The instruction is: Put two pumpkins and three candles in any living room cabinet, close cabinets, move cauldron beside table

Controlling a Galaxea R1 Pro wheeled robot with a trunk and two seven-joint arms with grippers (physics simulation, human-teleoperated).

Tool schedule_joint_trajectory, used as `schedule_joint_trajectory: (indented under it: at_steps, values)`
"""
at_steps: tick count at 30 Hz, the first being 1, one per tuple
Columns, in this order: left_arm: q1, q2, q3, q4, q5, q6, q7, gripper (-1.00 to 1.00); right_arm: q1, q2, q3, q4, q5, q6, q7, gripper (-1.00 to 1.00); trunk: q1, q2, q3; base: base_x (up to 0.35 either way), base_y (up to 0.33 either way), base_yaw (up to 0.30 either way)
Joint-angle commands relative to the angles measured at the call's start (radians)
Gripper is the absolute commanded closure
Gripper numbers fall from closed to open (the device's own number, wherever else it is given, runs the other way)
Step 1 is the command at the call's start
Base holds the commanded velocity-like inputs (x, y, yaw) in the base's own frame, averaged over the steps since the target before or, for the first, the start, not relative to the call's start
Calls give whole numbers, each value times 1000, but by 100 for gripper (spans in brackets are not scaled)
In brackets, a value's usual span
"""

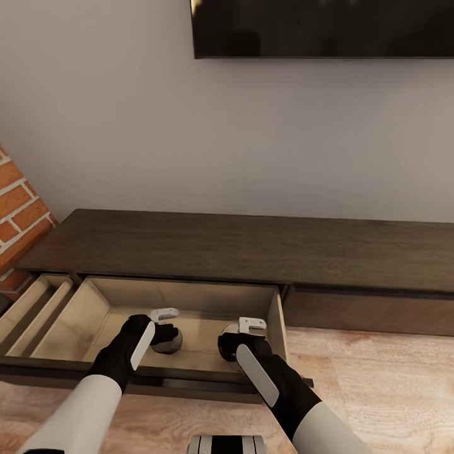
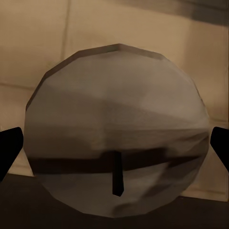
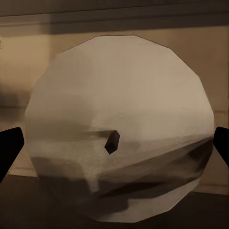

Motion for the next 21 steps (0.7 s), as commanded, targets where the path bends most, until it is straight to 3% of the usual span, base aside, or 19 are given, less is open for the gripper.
schedule_joint_trajectory:
  at_steps: [1, 16, 21]
  values:
    - [0, 0, 0, 0, 0, 0, 0, 100, 0, 0, 0, 0, 0, 0, 0, 100, 0, 0, 0, 131, 48, 0]
    - [0, 0, -1, 0, 2, 0, 0, 100, -1, 0, 2, 43, 2, -30, 0, 100, 0, 0, 0, 28, 5, 0]
    - [0, 0, -1, 0, 2, 0, 0, 100, -2, 0, 2, 59, 3, -54, 0, 100, 2, -1, -15, 0, 0, 0]
